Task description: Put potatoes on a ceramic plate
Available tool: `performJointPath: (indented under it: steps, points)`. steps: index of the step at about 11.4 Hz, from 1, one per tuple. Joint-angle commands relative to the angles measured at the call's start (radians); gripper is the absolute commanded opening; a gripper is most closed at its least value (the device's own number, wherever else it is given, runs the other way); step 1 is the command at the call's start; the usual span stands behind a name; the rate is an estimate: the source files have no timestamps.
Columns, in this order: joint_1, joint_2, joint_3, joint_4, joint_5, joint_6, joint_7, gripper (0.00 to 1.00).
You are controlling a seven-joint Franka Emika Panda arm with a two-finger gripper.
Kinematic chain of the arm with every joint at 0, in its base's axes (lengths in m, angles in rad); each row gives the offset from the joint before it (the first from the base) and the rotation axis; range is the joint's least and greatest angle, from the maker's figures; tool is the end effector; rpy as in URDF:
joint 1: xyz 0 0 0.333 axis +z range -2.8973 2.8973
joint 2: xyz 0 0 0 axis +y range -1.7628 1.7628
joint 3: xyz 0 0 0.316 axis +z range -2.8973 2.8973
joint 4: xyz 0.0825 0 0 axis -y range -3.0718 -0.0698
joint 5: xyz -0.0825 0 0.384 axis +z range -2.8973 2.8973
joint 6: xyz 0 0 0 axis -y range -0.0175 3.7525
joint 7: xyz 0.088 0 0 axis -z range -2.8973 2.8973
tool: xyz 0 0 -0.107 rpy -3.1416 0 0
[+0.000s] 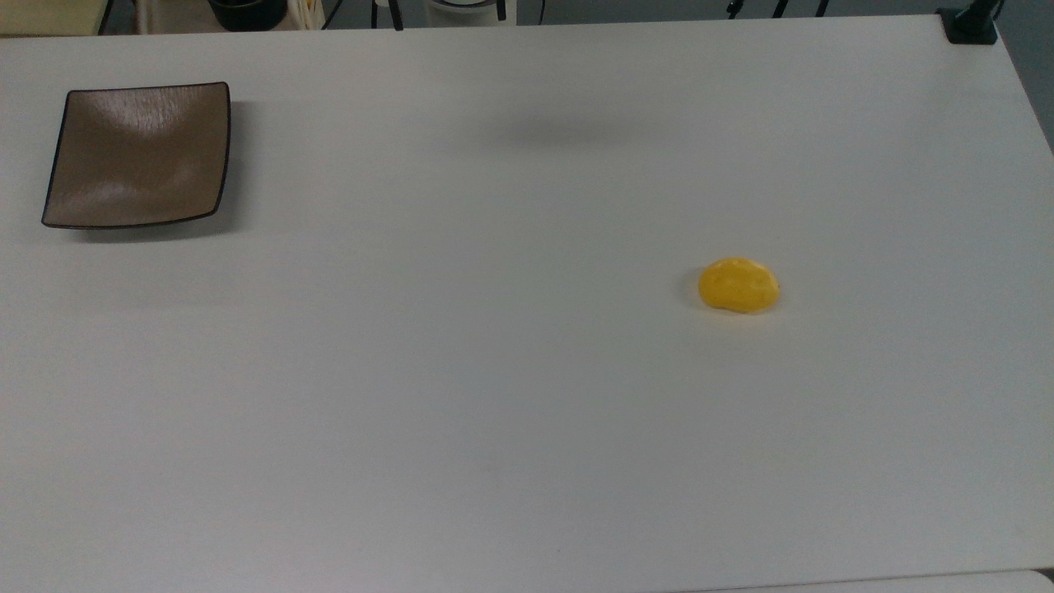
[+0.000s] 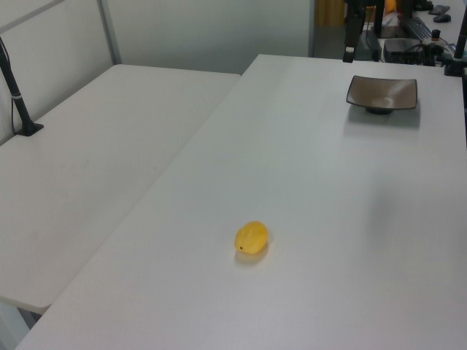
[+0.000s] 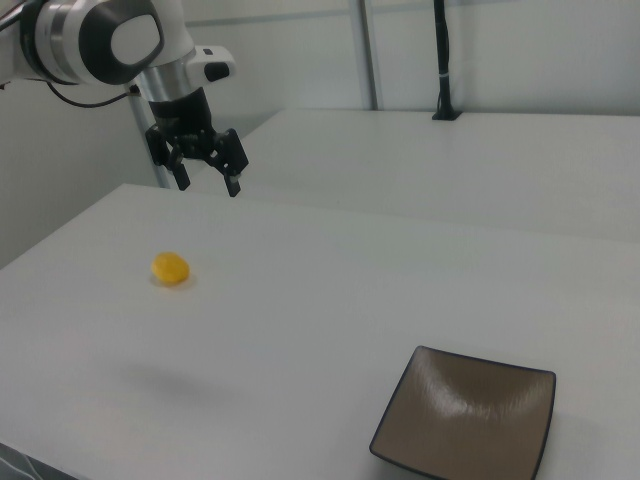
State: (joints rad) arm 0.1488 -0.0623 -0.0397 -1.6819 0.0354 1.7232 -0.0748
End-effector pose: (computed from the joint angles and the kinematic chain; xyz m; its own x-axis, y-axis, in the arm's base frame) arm 0.5453 0.0623 0.6199 0.9786 0.1767 0.1058 0.1808 -0.9831 -0.0300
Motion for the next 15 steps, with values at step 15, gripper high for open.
performJointPath:
  steps: [15]
  points:
    - [0.084,0.045,0.004,-0.027,0.023,0.010,0.027,1.00]
